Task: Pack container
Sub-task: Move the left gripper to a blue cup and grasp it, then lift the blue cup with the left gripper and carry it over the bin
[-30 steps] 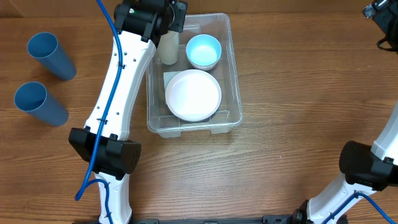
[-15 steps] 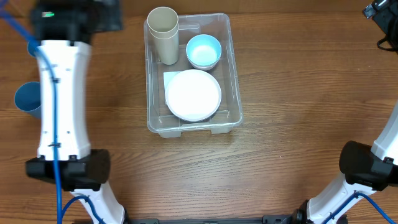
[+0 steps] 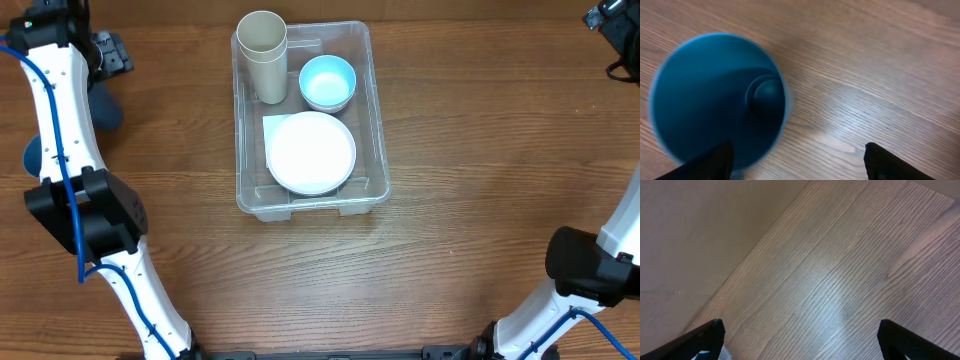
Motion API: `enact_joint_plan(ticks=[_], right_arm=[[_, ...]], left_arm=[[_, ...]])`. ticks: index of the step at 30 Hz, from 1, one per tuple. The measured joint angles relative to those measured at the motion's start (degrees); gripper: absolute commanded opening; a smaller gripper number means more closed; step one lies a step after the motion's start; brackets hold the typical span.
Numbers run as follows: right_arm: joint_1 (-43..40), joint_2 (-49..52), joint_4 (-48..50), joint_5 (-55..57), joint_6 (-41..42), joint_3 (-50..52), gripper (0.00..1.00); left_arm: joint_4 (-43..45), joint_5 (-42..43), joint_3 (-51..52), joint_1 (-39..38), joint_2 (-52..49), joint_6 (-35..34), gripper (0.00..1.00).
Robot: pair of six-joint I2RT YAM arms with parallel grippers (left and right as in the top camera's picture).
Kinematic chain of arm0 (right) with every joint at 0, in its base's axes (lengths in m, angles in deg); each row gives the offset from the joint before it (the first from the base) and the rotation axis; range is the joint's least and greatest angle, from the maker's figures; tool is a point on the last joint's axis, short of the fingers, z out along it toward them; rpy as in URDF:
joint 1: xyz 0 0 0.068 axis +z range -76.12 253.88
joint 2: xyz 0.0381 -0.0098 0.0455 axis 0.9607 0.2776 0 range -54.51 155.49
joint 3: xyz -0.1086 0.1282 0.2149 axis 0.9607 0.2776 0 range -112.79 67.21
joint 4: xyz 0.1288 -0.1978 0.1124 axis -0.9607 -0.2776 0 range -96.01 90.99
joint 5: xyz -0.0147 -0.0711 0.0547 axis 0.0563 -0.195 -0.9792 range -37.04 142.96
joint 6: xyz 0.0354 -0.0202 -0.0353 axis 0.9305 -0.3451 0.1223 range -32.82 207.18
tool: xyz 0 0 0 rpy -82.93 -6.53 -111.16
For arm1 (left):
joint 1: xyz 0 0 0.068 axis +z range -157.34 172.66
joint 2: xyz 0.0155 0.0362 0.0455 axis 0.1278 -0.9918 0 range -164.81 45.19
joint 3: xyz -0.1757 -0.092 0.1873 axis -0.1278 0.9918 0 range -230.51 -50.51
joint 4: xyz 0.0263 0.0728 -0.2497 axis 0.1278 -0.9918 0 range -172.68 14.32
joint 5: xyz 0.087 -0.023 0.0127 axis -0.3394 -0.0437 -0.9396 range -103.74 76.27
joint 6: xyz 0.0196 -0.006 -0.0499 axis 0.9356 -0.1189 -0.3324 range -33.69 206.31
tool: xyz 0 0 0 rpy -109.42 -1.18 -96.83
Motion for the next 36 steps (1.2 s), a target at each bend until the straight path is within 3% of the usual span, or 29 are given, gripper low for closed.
enact_joint_plan(ticks=[1, 2, 3, 4, 5, 10, 15, 24, 25, 30, 36], right_arm=[[0.0, 0.0, 0.0, 0.0, 0.0, 0.0, 1.0], [0.0, 0.0, 0.0, 0.0, 0.0, 0.0, 1.0], [0.0, 0.0, 0.0, 0.0, 0.0, 0.0, 1.0], [0.0, 0.0, 0.0, 0.0, 0.0, 0.0, 1.0], [0.0, 0.0, 0.0, 0.0, 0.0, 0.0, 1.0], [0.0, 0.0, 0.0, 0.0, 0.0, 0.0, 1.0], [0.0, 0.0, 0.0, 0.0, 0.0, 0.0, 1.0], [0.0, 0.0, 0.0, 0.0, 0.0, 0.0, 1.0], [0.0, 0.0, 0.0, 0.0, 0.0, 0.0, 1.0], [0.0, 0.0, 0.0, 0.0, 0.0, 0.0, 1.0], [0.0, 0.0, 0.0, 0.0, 0.0, 0.0, 1.0]], left_arm=[[0.2, 0.1, 0.0, 0.1, -0.5, 0.0, 0.81], [0.6, 0.2, 0.0, 0.2, -0.9, 0.0, 0.73], [0.9, 0.2, 0.0, 0.2, -1.0, 0.0, 0.6], [1.1, 0.4, 0.0, 0.2, -1.0, 0.0, 0.41], [1.2, 0.5, 0.0, 0.2, -1.0, -0.3, 0.34], [1.3, 0.6, 0.0, 0.2, -1.0, -0.9, 0.46], [1.7, 0.1, 0.0, 0.2, -1.0, -0.7, 0.3], [1.7, 0.1, 0.1, 2.3, -1.0, -0.7, 0.36], [1.7, 0.1, 0.2, 2.5, -1.0, -0.6, 0.34], [1.9, 0.2, 0.6, 3.4, -1.0, -0.3, 0.06], [2.0, 1.1, 0.6, 3.8, -1.0, 0.0, 0.04]])
